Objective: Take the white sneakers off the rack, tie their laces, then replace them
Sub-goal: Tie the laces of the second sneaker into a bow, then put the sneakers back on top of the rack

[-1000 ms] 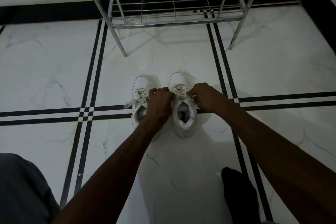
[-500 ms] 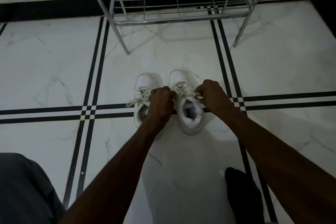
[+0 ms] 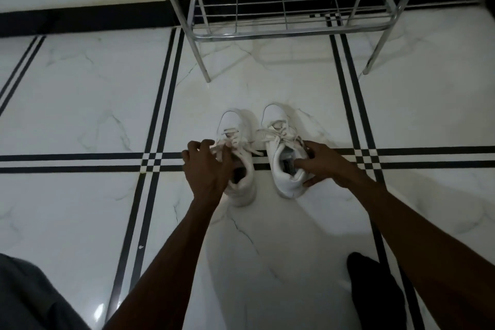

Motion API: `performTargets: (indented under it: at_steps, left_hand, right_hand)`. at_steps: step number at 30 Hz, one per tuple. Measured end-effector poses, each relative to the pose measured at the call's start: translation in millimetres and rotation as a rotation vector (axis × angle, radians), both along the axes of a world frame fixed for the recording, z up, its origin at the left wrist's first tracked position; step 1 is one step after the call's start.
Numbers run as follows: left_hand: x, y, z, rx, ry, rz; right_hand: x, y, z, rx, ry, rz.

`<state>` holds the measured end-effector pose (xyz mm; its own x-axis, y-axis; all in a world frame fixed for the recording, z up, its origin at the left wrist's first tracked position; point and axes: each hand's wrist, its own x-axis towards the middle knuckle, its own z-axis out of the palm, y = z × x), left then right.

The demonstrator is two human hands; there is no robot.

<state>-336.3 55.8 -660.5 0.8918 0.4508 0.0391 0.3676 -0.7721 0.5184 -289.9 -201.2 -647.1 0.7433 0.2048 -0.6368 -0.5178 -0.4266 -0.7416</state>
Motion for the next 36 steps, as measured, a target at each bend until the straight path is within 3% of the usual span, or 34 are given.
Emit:
performTargets:
  at_steps: [4,6,8,13,18,22,27,36]
  left_hand:
    - [-20.1,9.6,-9.3,-0.353,0.263,0.043]
    - [-24.8,6.1,-6.6,-0.618,0.281,0.011]
    - [-23.5,4.2,-5.1,-0.728,0.237,-0.002]
    - [-16.3,-6.1,-9.9,-0.645,0.114,-0.035]
    - [-6.3,-8.0,-12.6,-0.599,0.132,-0.078]
    - [1.5,-23.5,12.1,-0.651,0.130,-0.036]
    - [4.5,-45.1,95.5,-0.653,0.155,-0.007]
    - [14.3,-68.4,301.6,-0.615,0.197,-0.008]
  right_hand:
    - [1.7,15.5,-12.3,-0.067,-0.095,0.008]
    - [2.2,19.2,-14.1,-0.060,-0.096,-0.015]
    - [2.9,20.9,-13.4,-0.068,-0.098,-0.030]
    - [1.1,23.4,-15.7,-0.138,-0.140,-0.047]
    - [5.8,17.2,-20.7,-0.196,-0.213,-0.018]
    - [14.8,8.2,11.7,-0.205,-0.225,-0.043]
    - [12.7,-10.1,95.4,-0.157,-0.214,-0.102]
    - [11.7,-36.8,287.1,-0.075,-0.125,-0.147]
